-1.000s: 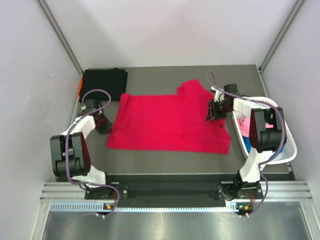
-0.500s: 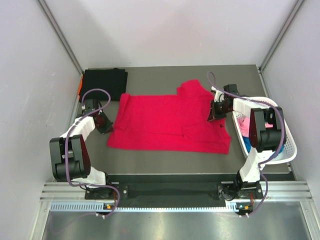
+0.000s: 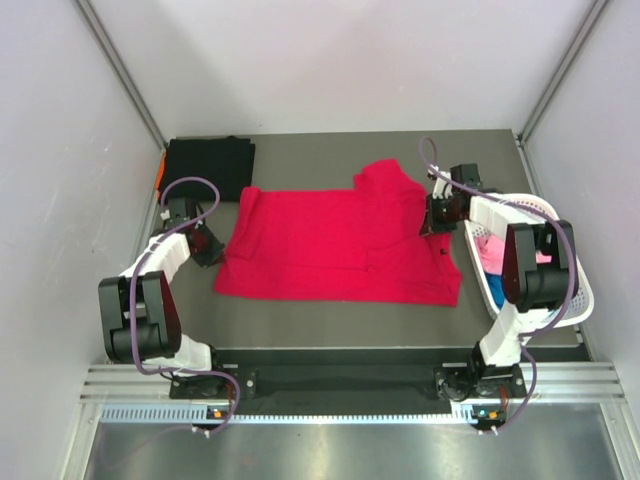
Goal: Fold and stack the t-shirts
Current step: Fold the tshirt
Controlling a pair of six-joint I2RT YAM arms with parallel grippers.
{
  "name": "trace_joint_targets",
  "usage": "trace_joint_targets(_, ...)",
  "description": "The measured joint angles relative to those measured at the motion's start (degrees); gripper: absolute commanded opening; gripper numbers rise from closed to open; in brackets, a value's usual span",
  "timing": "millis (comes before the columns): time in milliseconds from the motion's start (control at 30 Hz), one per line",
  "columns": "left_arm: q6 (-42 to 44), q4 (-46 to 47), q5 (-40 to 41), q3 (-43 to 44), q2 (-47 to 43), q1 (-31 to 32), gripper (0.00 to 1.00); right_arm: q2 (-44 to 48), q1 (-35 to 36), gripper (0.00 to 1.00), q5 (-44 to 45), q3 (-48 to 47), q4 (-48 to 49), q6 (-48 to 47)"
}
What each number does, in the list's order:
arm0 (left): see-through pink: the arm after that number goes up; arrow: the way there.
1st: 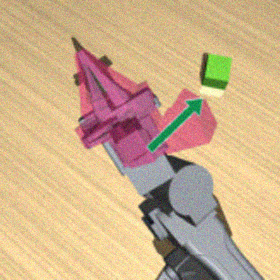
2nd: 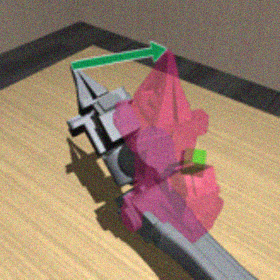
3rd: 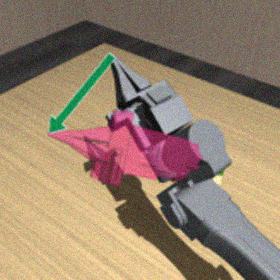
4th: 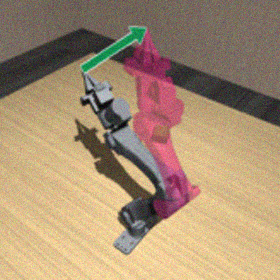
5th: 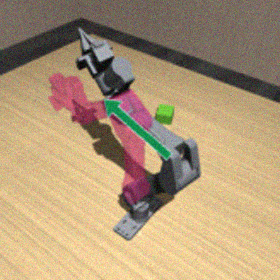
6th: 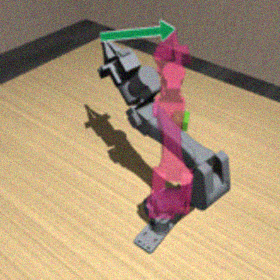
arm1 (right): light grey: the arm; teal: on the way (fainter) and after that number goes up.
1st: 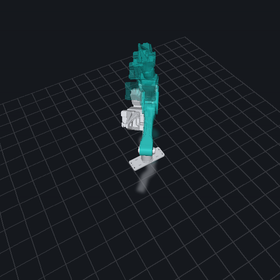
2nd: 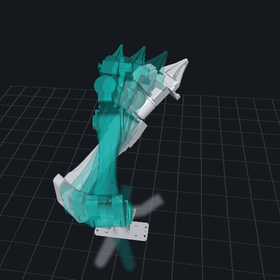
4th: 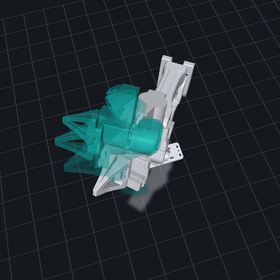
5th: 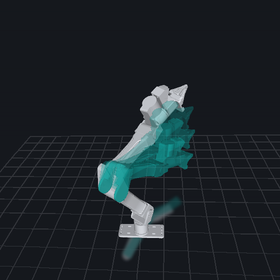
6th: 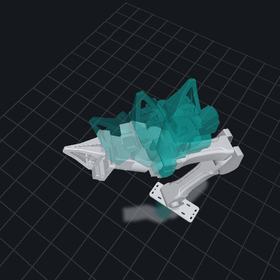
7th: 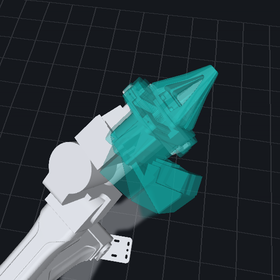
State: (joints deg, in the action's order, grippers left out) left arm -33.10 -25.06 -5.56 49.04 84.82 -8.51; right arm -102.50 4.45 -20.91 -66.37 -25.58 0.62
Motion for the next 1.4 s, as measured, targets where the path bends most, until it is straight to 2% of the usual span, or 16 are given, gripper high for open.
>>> trace_joint_targets(1033,-2.8,1.6,3.1,-0.2,1.6,0.0,0.00,5.9,0.1,0.02,3.9,2.8,3.5,1.5)
trace_joint_targets(1067,-2.8,1.7,3.1,-0.2,2.1,0.0,0.01,5.9,0.1,0.03,4.0,2.8,3.5,1.6)
trace_joint_targets(1100,-2.8,1.7,3.1,-0.2,2.5,0.0,0.08,5.8,0.2,0.09,4.0,2.8,3.5,1.6)
trace_joint_targets(1200,-2.7,1.8,3.1,-0.2,3.3,0.0,0.19,5.5,0.3,0.22,4.4,2.7,3.1,1.9)
trace_joint_targets(1233,-2.7,1.7,3.3,-0.2,3.6,0.0,0.26,5.2,0.4,0.23,4.7,2.4,2.6,2.1)
trace_joint_targets(1267,-2.6,1.7,3.4,-0.2,3.8,0.0,0.27,5.0,0.5,0.24,5.0,2.1,1.9,2.3)
trace_joint_targets(1400,-2.3,1.2,3.8,-0.1,3.8,0.0,0.38,4.8,2.4,0.38,8.2,-0.2,-0.8,5.5)
